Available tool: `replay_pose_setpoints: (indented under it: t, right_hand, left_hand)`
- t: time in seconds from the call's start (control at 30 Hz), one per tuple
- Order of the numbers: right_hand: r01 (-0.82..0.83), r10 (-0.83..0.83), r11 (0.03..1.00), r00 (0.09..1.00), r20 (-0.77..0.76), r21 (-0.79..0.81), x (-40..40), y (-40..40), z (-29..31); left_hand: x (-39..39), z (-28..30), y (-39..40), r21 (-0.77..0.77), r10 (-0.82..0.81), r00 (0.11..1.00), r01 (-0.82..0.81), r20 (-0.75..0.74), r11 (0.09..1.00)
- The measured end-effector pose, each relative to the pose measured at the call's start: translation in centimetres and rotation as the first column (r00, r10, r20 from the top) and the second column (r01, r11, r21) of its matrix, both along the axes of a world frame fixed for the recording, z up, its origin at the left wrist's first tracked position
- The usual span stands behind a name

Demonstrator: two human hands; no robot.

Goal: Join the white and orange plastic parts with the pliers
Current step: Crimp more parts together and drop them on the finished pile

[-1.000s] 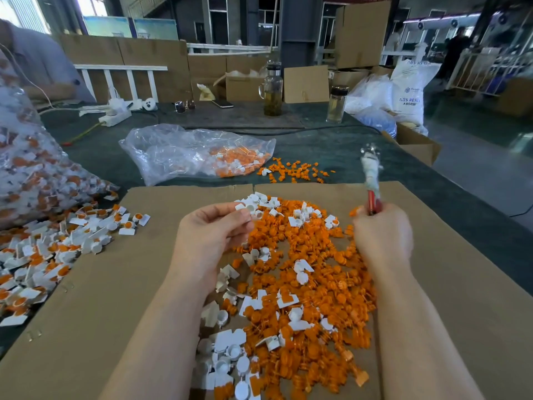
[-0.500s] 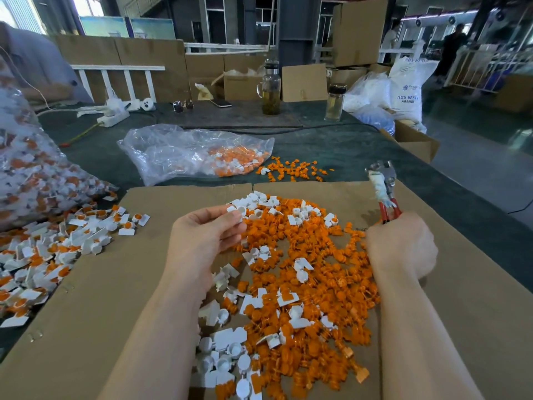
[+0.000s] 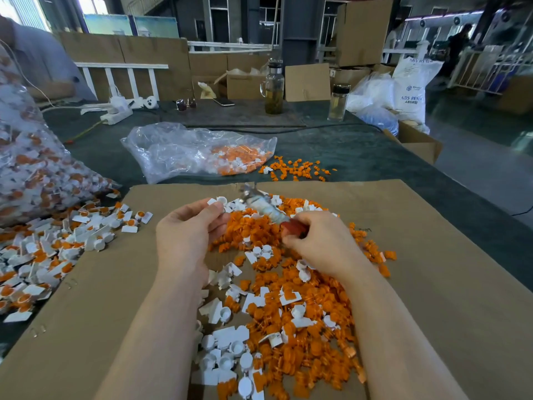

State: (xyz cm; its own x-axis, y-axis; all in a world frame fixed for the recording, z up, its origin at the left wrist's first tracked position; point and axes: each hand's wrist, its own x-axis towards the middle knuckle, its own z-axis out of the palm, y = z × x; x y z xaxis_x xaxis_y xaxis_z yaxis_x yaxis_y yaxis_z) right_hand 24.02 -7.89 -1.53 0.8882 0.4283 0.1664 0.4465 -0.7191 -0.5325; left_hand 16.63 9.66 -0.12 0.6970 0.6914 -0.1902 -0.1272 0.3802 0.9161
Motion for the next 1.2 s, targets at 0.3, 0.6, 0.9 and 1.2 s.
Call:
replay_pose_setpoints:
  t: [0.3, 0.6, 0.9, 1.2]
  right_hand:
    - [-0.029, 0.055, 0.968, 0.993, 0.101, -0.249, -0.4, 1.6, -1.0]
    - [-0.026, 0.044, 0.955, 0.997, 0.056, -0.296, -0.1, 1.5, -1.1]
    - [-0.035, 0.034, 0.951, 0.999, -0.009, -0.307, 0.1, 1.3, -1.1]
    - [-0.039, 0.035, 0.964, 0.999, -0.023, -0.264, 0.0, 1.3, -1.0]
  left_hand:
    - [0.1, 0.0, 0.4, -0.049, 0.093, 0.995, -0.091, 0.039, 0.995]
    - [0.2, -0.4, 0.3, -0.027, 0.045, 0.999, -0.044, 0.021, 0.999]
    - [0.3, -0.4, -0.2, -0.015, -0.016, 1.000, 0.016, 0.006, 1.000]
    - [0.3, -0.3, -0.2, -0.028, -0.018, 1.000, 0.019, 0.012, 0.999]
